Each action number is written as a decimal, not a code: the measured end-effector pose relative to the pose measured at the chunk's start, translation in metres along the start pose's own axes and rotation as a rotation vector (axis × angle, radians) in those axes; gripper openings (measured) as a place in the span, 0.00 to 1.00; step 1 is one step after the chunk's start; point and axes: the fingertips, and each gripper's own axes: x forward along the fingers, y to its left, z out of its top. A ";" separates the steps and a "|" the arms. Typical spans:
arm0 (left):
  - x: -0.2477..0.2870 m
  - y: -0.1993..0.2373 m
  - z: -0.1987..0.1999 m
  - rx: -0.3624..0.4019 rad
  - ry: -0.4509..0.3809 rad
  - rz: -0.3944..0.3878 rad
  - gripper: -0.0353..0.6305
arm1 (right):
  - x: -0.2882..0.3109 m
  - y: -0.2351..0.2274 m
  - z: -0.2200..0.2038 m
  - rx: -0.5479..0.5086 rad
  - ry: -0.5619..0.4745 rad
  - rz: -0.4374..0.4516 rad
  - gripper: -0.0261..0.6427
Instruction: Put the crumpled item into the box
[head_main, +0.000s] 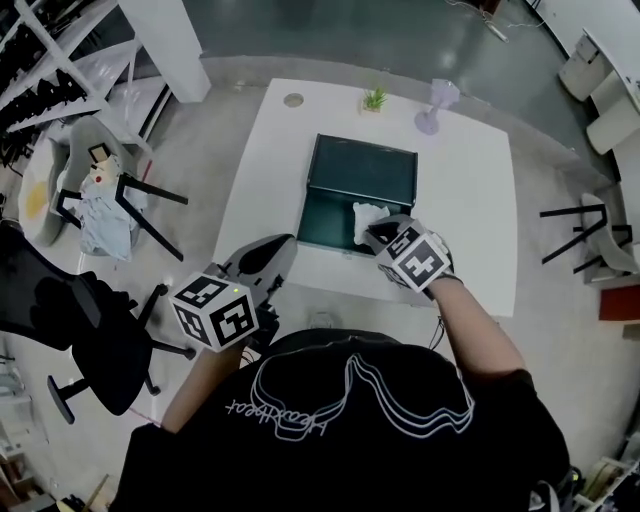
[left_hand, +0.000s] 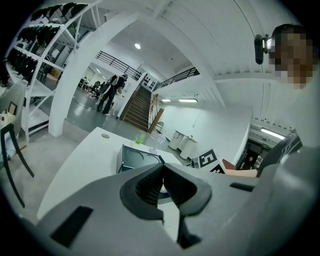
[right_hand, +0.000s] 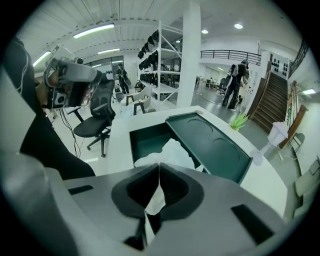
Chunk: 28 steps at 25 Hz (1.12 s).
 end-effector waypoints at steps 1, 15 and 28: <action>0.000 0.005 0.001 -0.001 0.003 -0.001 0.06 | 0.006 -0.001 0.000 -0.002 0.016 -0.001 0.06; 0.013 0.042 0.014 -0.008 0.036 -0.022 0.06 | 0.054 -0.018 -0.019 -0.043 0.265 -0.016 0.08; 0.024 0.043 0.010 -0.022 0.041 -0.024 0.06 | 0.037 -0.018 -0.015 0.058 0.186 0.011 0.30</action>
